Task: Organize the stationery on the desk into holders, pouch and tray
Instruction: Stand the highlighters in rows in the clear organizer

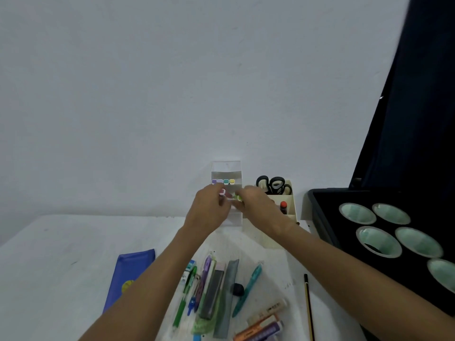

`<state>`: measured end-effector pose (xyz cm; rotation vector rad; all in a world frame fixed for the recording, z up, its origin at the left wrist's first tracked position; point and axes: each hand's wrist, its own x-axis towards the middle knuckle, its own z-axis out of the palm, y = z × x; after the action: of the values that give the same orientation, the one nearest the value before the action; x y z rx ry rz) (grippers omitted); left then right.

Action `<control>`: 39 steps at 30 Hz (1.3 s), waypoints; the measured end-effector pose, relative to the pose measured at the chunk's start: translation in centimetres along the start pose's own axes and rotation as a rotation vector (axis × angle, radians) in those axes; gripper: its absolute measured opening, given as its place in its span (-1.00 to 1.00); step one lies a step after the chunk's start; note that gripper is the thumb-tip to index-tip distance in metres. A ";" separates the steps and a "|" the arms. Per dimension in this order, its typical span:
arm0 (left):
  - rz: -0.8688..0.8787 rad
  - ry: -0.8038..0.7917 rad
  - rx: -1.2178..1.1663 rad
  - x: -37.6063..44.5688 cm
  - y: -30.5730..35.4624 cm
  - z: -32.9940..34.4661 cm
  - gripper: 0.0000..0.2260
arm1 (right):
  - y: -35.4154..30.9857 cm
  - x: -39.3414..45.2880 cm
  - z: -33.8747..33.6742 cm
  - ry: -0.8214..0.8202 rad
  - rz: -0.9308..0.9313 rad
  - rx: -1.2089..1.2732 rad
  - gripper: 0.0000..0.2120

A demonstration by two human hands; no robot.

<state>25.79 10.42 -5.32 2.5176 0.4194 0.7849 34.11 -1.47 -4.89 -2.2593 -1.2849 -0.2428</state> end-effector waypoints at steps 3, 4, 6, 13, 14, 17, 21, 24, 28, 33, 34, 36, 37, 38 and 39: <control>0.036 -0.036 0.069 0.4 -0.7 0.5 -0.79 | -0.1 0.7 0.3 0.000 -0.046 0.072 -0.72; 0.049 -0.048 0.095 0.6 -0.8 0.5 -0.77 | 0.2 1.0 0.7 -0.009 -0.047 0.074 -0.69; 0.069 -0.102 0.134 1.0 -0.9 0.5 -0.75 | 0.7 1.3 1.4 -0.015 -0.029 0.010 -0.66; 0.095 -0.240 0.297 2.3 -2.0 1.1 -0.79 | 1.8 2.5 3.4 -0.063 0.138 -0.126 -0.84; 0.095 -0.265 0.312 2.4 -1.7 1.1 -0.79 | 1.9 2.6 3.3 -0.055 0.138 -0.138 -0.85; 0.063 -0.299 0.366 3.0 -1.5 1.3 -0.80 | 1.9 2.8 3.5 -0.038 0.141 -0.150 -0.85; 0.055 -0.276 0.432 3.1 -1.4 1.7 -0.79 | 1.7 2.3 3.9 0.031 0.111 -0.145 -0.82; 0.029 -0.231 0.450 3.1 -1.5 2.2 -0.79 | 1.7 2.1 4.3 0.081 0.117 -0.142 -0.80; -0.021 -0.202 0.382 2.7 -1.9 2.7 -0.78 | 2.0 2.2 4.7 0.055 0.174 -0.155 -0.78; -0.091 -0.213 0.368 2.6 -1.7 3.2 -0.78 | 2.2 2.8 4.9 0.006 0.202 -0.197 -0.82; -0.102 -0.220 0.369 2.5 -1.6 3.3 -0.79 | 2.3 2.8 4.9 -0.001 0.209 -0.194 -0.82; -0.117 -0.234 0.361 2.3 -1.4 3.2 -0.80 | 2.5 2.7 4.9 -0.019 0.227 -0.166 -0.81; -0.118 -0.243 0.354 2.2 -1.4 3.2 -0.80 | 2.5 2.6 4.8 -0.035 0.233 -0.148 -0.80; -0.112 -0.254 0.349 2.2 -1.4 3.1 -0.79 | 2.4 2.6 4.7 -0.058 0.235 -0.133 -0.79; -0.102 -0.272 0.344 2.0 -1.5 3.2 -0.77 | 2.3 2.3 4.7 -0.077 0.234 -0.118 -0.77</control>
<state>29.03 11.45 -7.53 2.8403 0.6251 0.3449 36.85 1.77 -8.72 -2.5164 -1.0552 -0.1511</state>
